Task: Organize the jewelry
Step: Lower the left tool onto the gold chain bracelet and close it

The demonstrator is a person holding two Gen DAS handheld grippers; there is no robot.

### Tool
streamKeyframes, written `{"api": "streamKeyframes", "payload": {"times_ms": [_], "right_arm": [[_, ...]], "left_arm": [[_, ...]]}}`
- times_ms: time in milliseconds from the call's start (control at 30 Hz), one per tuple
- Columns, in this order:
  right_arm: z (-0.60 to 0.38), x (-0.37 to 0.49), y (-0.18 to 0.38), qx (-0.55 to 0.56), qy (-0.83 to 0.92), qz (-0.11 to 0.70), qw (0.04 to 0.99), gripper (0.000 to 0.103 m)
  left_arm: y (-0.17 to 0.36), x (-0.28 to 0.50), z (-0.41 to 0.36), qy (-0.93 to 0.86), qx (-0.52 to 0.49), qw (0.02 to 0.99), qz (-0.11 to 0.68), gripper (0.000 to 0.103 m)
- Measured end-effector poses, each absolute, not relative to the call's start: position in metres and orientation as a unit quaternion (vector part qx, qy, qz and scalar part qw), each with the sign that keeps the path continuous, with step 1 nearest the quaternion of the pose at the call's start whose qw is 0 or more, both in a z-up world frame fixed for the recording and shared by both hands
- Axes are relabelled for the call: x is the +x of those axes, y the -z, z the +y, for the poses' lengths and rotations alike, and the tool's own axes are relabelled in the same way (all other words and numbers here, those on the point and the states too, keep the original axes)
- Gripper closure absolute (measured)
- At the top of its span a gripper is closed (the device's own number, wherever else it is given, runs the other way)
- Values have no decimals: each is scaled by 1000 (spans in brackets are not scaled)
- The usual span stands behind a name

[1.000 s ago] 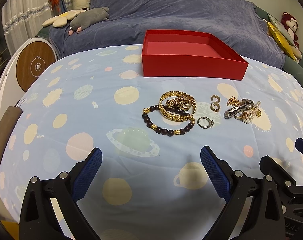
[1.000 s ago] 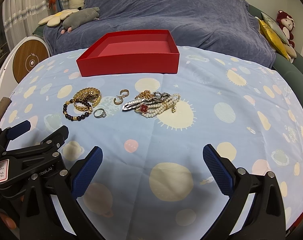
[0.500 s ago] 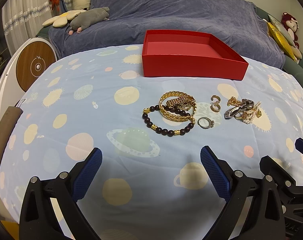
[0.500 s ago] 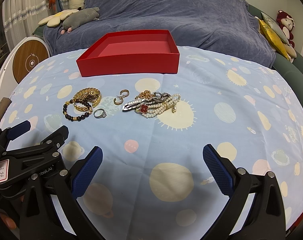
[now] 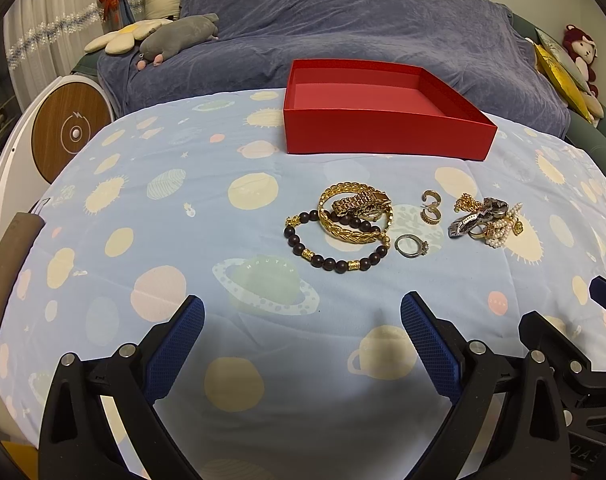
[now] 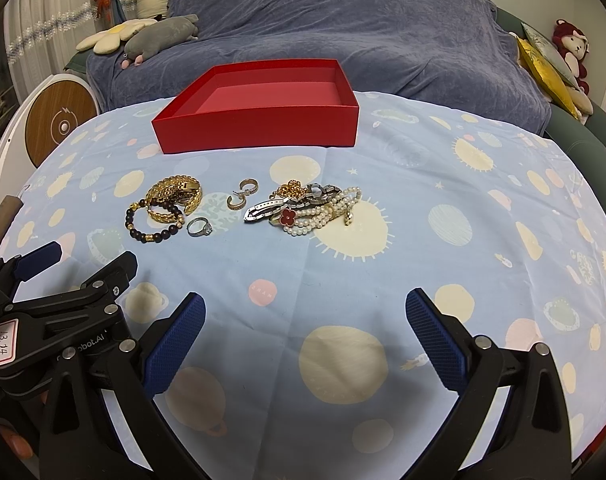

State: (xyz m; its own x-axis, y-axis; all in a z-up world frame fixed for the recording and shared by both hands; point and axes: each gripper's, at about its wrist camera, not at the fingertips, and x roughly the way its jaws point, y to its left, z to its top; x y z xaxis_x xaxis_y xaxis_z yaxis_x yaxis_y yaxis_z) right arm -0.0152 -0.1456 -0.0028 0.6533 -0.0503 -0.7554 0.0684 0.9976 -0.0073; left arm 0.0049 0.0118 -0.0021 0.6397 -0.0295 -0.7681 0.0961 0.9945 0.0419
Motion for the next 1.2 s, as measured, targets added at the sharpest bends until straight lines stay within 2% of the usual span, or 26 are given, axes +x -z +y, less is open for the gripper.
{"api": "streamKeyframes", "payload": {"times_ms": [367, 833, 967, 1200], "right_arm": [[-153, -10, -2, 18, 43, 408, 912, 5], [-178, 3, -6, 56, 57, 410, 909, 5], [-177, 9, -5, 58, 57, 411, 908, 5], [-174, 17, -1, 59, 53, 419, 905, 5]], "left_arm": [[-5, 12, 21, 43, 17, 905, 423, 7], [-10, 60, 47, 54, -22, 905, 422, 7], [-7, 76, 27, 83, 23, 903, 421, 17], [3, 94, 13, 114, 14, 896, 430, 18]]}}
